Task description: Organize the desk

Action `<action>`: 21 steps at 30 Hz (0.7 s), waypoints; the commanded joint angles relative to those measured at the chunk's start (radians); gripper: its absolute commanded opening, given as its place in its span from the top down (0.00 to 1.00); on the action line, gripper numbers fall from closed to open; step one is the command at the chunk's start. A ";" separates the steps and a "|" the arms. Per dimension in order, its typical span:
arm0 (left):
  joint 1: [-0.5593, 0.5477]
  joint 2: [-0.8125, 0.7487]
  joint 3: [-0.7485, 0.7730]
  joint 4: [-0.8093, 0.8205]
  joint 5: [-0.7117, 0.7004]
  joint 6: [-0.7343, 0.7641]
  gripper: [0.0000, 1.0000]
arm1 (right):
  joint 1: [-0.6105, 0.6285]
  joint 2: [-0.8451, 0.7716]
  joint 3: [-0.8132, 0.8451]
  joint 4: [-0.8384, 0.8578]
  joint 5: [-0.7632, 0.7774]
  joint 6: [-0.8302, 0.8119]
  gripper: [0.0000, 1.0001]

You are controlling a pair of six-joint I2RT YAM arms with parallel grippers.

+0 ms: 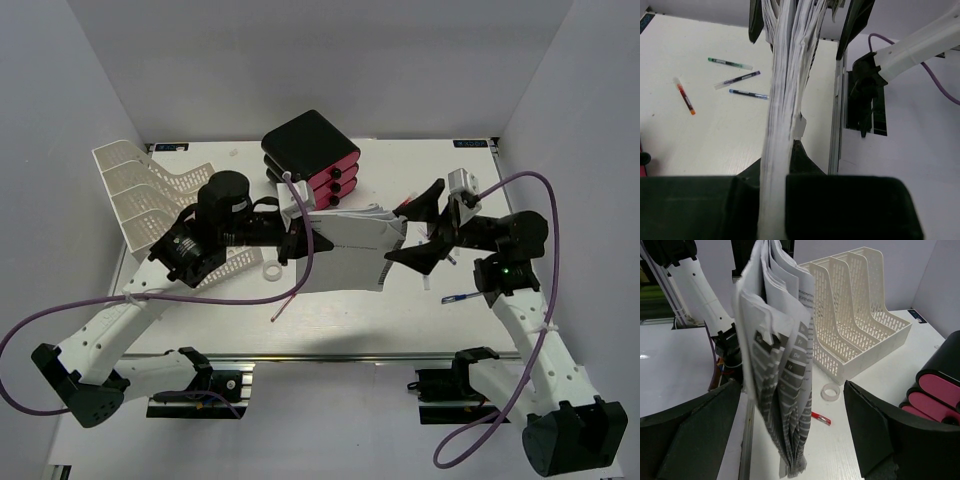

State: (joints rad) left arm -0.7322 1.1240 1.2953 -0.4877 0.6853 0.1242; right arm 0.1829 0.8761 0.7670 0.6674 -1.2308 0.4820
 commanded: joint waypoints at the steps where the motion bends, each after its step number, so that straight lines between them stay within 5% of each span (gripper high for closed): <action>1: 0.001 -0.012 0.006 0.112 0.075 -0.046 1.00 | 0.042 0.011 0.064 -0.043 0.036 -0.028 0.11; 7: 0.001 0.008 -0.001 0.156 0.106 -0.075 1.00 | 0.119 0.075 0.126 -0.152 0.056 -0.115 0.12; 13: 0.001 0.005 -0.004 0.152 0.097 -0.083 1.00 | 0.155 0.093 0.161 -0.221 0.057 -0.160 0.24; 18: 0.001 -0.015 -0.025 0.146 0.071 -0.092 1.00 | 0.174 0.101 0.183 -0.287 0.047 -0.213 0.55; 21: -0.009 -0.027 -0.047 0.141 0.040 -0.104 0.97 | 0.181 0.110 0.201 -0.334 0.034 -0.236 0.84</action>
State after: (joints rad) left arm -0.7322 1.1393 1.2663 -0.3756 0.7353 0.0391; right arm 0.3538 0.9825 0.9092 0.3840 -1.1912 0.2890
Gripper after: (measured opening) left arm 0.129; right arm 0.227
